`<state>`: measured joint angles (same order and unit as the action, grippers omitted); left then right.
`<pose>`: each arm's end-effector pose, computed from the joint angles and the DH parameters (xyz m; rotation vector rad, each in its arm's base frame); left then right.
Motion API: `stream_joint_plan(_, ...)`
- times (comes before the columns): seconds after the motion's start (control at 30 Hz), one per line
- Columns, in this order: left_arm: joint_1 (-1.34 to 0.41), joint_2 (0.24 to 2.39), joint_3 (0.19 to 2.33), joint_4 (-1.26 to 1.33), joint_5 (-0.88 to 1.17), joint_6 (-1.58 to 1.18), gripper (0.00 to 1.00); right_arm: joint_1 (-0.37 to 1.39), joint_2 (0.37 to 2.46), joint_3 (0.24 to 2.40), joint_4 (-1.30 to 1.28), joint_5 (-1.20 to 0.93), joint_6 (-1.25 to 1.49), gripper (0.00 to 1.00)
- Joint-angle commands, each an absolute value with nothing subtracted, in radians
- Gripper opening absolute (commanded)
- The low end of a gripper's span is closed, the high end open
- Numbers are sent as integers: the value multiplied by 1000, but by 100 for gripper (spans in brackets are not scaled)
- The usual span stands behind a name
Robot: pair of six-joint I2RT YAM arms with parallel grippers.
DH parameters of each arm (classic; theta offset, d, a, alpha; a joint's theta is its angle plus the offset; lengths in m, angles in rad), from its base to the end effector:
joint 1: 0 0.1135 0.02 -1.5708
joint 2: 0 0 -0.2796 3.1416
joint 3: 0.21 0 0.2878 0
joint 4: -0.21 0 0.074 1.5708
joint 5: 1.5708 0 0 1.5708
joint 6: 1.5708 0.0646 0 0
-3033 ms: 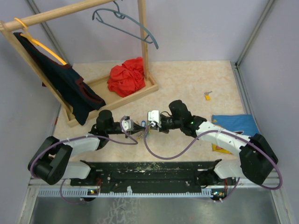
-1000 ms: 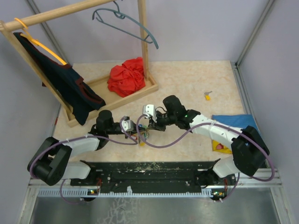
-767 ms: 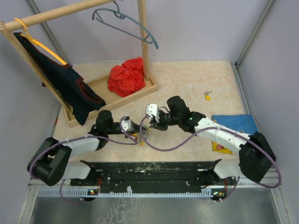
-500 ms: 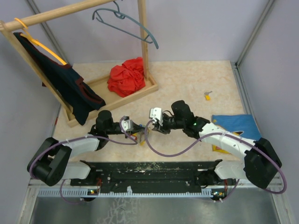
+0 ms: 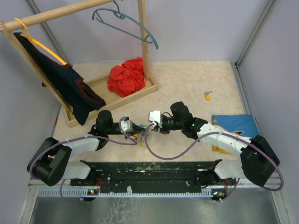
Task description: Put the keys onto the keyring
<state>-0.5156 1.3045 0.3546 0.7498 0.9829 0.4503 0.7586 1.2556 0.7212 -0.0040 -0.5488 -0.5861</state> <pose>0.2054 -0.1782 0.1674 1.3789 1.1045 -0.9091 0.2069 0.2425 0.2214 -1.5458 1.4115 0.6808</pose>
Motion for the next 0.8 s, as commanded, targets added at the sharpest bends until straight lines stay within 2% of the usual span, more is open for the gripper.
stream_joint_plan(0.0,-515,1285,359,779,1026,454,1,759,1279,764,38,-601,-620,27)
stream_joint_plan(0.6,-515,1293,364,777,1041,452,1,760,1310,804,14,-630,-634,20)
stream_joint_plan(0.77,-516,1293,365,778,1040,452,1,759,1318,819,-17,-648,-638,11)
